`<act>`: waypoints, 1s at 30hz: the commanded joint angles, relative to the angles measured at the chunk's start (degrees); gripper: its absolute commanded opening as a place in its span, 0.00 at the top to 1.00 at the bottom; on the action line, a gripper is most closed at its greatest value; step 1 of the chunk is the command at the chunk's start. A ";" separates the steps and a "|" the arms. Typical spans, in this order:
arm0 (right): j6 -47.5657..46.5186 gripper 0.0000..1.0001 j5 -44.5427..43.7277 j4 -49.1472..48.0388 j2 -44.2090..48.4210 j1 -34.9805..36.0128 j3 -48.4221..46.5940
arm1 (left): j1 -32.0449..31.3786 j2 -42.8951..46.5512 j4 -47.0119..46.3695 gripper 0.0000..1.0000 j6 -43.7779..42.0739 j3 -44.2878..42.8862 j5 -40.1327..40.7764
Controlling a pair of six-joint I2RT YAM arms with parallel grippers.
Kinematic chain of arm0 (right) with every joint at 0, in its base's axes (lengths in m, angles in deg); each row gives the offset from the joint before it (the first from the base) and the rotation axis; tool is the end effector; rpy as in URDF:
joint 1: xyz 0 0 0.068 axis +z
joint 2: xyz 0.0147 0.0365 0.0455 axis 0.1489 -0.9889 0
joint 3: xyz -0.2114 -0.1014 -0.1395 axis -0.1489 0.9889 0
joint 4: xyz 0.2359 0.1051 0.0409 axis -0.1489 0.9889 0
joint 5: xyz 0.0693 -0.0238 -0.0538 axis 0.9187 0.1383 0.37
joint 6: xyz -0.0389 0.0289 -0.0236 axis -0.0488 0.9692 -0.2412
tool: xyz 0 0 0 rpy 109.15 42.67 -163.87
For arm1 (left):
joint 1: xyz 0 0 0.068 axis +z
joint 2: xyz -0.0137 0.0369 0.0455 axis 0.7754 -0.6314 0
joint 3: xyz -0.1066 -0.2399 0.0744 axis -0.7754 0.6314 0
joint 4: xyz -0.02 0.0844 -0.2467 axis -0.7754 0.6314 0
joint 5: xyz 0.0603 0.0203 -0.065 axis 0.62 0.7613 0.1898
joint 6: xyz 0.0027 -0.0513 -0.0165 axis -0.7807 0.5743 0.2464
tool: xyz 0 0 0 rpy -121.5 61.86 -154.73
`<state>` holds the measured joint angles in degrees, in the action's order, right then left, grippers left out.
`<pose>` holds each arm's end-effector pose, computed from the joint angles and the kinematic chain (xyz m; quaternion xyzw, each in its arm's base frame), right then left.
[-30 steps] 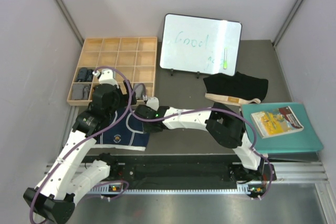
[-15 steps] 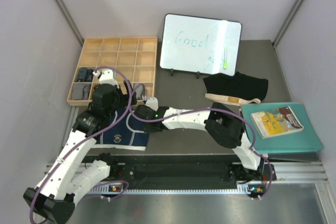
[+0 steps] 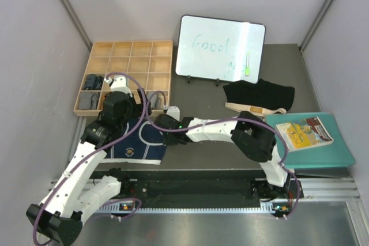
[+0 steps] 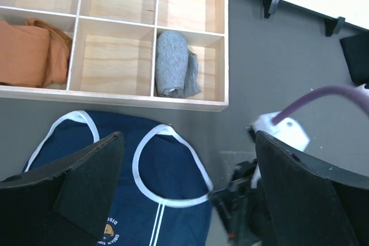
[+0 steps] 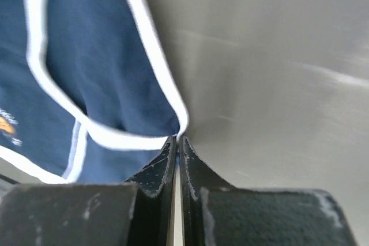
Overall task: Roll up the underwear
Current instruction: Move the underwear to the center of the board, then fold the underwear at the center of the board.
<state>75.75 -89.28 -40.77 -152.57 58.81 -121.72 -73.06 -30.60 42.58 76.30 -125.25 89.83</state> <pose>0.1798 0.4085 0.1557 -0.0785 0.9520 0.1768 0.2372 0.1682 -0.0592 0.3299 -0.0645 0.8460 -0.0969 0.5204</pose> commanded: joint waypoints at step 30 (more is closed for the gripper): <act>-14.49 1.00 6.14 8.82 35.69 -18.34 26.42 | 3.92 -15.88 -3.25 0.01 1.82 -5.96 -22.54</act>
<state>60.54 -87.72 -28.24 -113.99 38.33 -89.63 -75.38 -48.78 34.34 83.10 -128.70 73.88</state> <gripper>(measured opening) 0.006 0.990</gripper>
